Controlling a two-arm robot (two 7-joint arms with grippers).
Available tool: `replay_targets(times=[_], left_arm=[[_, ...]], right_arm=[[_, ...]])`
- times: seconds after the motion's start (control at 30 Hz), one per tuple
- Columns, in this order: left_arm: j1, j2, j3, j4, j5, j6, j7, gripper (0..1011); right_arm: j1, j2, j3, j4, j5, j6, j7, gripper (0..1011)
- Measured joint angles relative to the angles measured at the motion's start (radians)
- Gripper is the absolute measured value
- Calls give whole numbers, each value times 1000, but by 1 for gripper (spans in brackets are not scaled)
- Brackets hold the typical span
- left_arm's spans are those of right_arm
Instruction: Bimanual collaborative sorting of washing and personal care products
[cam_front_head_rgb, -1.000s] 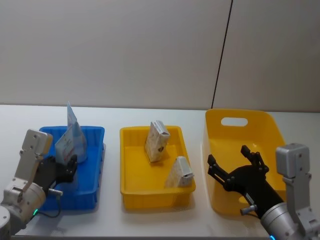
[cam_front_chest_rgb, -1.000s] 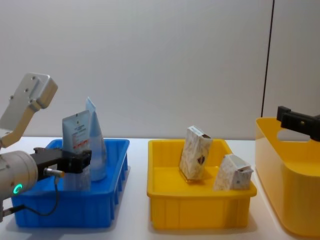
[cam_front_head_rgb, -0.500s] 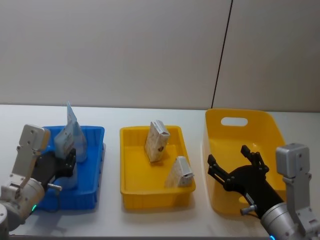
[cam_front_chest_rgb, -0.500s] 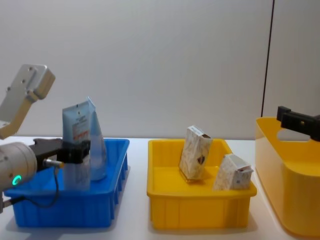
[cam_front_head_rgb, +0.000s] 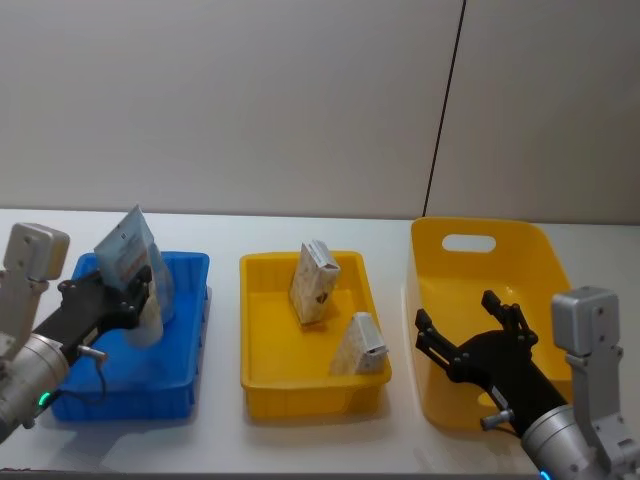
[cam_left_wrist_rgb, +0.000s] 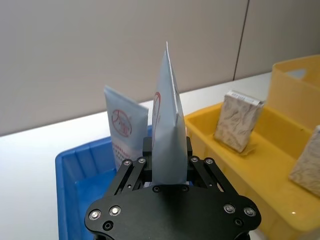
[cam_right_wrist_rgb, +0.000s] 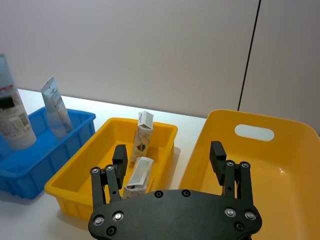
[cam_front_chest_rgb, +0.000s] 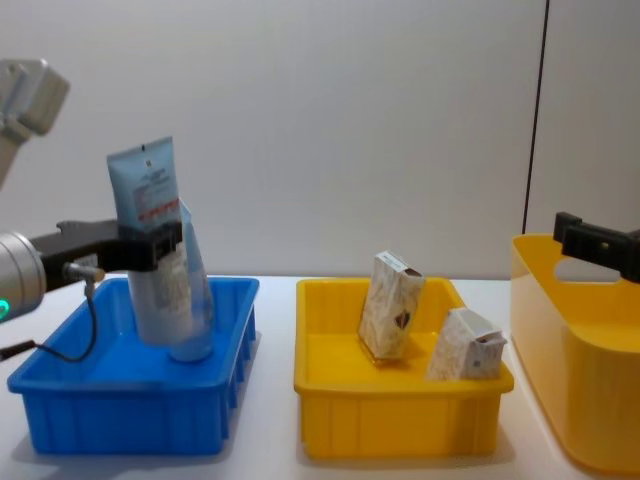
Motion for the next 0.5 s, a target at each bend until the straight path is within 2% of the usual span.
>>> replay_targets(times=[0.17, 0.5], left_arm=[[14, 21, -16, -41, -37, -8, -54, 276], [24, 46, -23, -94, -95, -17, -143, 276]], right_arm=[[0, 0, 0, 0, 0, 0, 0, 1004], [0, 0, 0, 0, 0, 0, 0, 1004]])
